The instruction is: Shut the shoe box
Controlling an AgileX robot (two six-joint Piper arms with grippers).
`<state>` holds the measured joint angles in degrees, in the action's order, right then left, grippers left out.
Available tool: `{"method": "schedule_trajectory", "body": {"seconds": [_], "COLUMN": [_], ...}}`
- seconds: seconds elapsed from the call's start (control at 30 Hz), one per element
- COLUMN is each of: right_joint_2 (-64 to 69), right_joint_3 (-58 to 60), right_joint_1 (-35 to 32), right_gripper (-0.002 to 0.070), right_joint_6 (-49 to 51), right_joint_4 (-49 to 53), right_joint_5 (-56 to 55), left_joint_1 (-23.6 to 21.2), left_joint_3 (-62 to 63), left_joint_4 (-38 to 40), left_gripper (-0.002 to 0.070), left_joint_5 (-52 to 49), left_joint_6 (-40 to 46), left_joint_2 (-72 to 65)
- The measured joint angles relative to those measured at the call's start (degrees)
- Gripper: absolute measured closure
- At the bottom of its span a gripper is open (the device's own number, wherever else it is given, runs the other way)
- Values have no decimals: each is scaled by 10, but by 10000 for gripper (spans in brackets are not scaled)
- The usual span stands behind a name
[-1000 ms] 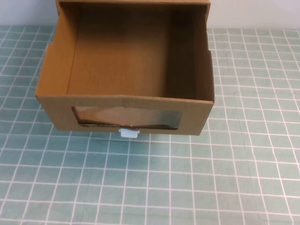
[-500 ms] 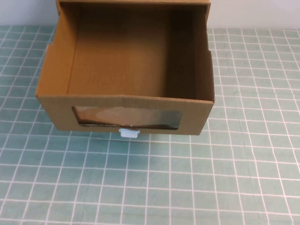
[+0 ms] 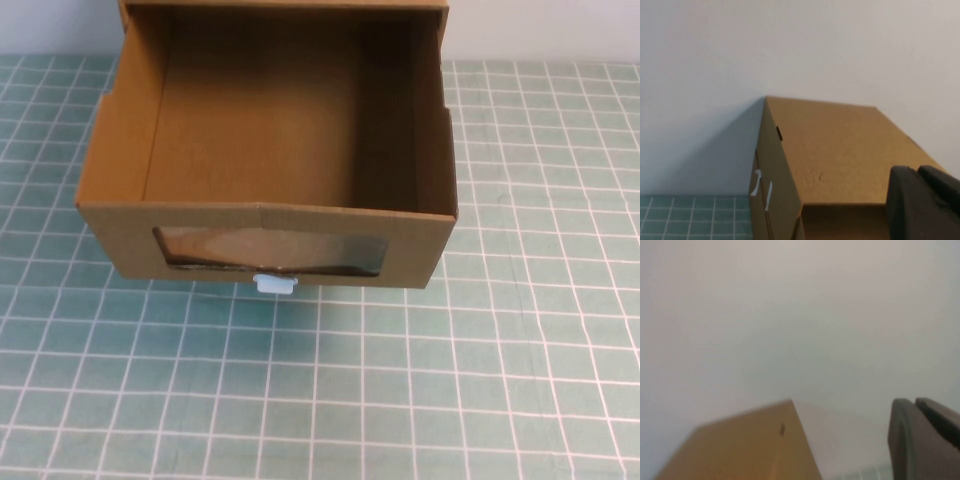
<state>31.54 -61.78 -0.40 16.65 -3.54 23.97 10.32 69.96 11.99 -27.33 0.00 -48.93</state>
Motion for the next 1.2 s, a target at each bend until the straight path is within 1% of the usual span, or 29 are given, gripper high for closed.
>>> {"method": "schedule_trajectory", "body": {"seconds": [0.07, 0.17, 0.23, 0.3, 0.37, 0.47, 0.53, 0.63, 0.73, 0.83, 0.93, 1.07, 1.13, 1.2], "right_joint_2": [38, 91, 121, 145, 169, 205, 225, 251, 274, 289, 297, 305, 310, 319], "right_joint_3": [0, 0, 0, 0, 0, 0, 0, 0, 0, 0, 0, -1, -4, -6], "right_joint_1": [0, 0, 0, 0, 0, 18, 37, 70, 108, 157, 220, 297, 337, 374], "right_gripper": [690, 690, 690, 690, 690, 690, 690, 690, 690, 690, 690, 690, 690, 690], "right_joint_6": [-13, -22, -23, -43, -125, -314, -446, -593, -691, -730, -734, -680, -641, -616], "right_joint_4": [9, 16, -19, -82, -150, -270, -358, -458, -489, -471, -397, -276, -216, -180], "right_joint_5": [35, 48, 54, 66, 78, 94, 113, 149, 182, 199, 202, 202, 202, 202], "left_joint_1": [0, 0, 0, 0, 0, 0, 1, 1, 1, 1, 1, 1, 1, 1], "left_joint_3": [27, 48, 60, 82, 115, 183, 238, 319, 403, 471, 527, 574, 580, 584], "left_joint_4": [0, 8, 29, 57, 97, 171, 212, 245, 256, 259, 259, 259, 259, 270], "left_gripper": [680, 680, 680, 680, 680, 680, 680, 680, 680, 680, 680, 680, 680, 680], "left_joint_5": [-10, 11, 27, 25, 7, -45, -84, -137, -189, -238, -287, -327, -334, -331], "left_joint_6": [7, 12, 26, 64, 123, 236, 288, 315, 324, 326, 326, 323, 318, 310], "left_joint_2": [-49, -112, -151, -186, -227, -289, -336, -403, -477, -542, -601, -661, -681, -689]}}
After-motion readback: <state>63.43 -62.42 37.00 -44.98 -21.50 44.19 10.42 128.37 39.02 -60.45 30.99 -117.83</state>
